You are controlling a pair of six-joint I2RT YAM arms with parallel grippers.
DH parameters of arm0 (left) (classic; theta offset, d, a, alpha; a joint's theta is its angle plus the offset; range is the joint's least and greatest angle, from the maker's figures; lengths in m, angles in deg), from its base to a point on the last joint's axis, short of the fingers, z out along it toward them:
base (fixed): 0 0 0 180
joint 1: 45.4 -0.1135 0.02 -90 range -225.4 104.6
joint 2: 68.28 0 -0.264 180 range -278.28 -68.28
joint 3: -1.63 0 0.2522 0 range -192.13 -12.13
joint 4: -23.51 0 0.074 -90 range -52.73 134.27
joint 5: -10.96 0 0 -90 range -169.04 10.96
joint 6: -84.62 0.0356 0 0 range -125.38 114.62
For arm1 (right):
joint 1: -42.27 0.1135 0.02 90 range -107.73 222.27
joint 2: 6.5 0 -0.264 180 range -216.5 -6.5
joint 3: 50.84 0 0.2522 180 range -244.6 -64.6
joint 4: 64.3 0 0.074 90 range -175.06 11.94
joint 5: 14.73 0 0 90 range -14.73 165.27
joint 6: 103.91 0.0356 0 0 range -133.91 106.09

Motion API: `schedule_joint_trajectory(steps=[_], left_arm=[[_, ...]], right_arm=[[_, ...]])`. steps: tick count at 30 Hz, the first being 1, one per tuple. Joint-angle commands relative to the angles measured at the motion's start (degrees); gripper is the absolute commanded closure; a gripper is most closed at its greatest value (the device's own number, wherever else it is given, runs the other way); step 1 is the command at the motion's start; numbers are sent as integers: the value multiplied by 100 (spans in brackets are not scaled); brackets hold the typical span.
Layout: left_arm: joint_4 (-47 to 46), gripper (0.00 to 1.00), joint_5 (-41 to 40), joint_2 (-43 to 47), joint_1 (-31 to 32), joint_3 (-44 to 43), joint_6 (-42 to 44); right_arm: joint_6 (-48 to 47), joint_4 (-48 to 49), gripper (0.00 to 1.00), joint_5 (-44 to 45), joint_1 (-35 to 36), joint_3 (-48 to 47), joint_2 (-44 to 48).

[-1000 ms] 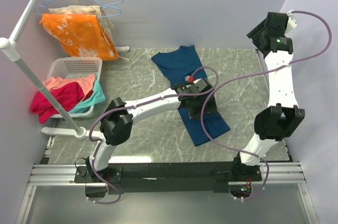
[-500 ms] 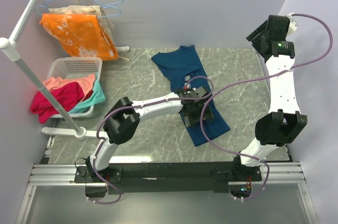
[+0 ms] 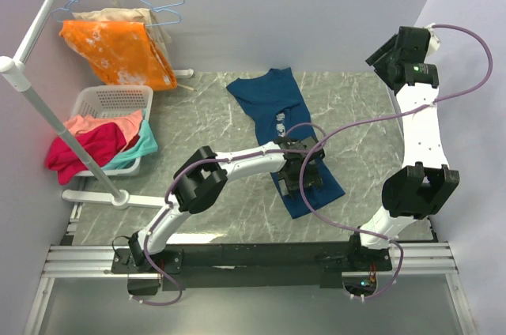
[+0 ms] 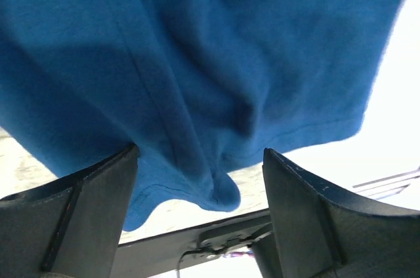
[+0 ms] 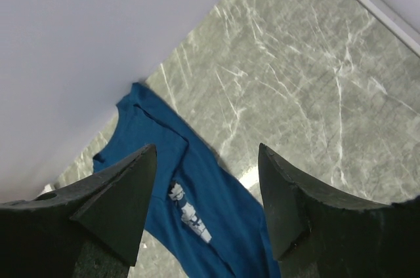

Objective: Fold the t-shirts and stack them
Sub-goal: Fold the tshirt

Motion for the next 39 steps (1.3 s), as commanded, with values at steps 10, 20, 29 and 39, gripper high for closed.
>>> schedule_joint_trajectory(steps=[10,20,29,39], left_arm=[[924,15,-88,470,-72,1046,1203],[538,15,132,1638,-37,2750,1547],[326,14,-289,2200,244,2552,1661],[1134,8,-2055,3001,-10,1487,801]], right_arm=[[198,267,31,-103,-16,125,300],[225,241,32,-94,19,99,256],[-74,75,32,-32,335,4,-42],[-426,-462,31,-260,713,-902,-780]])
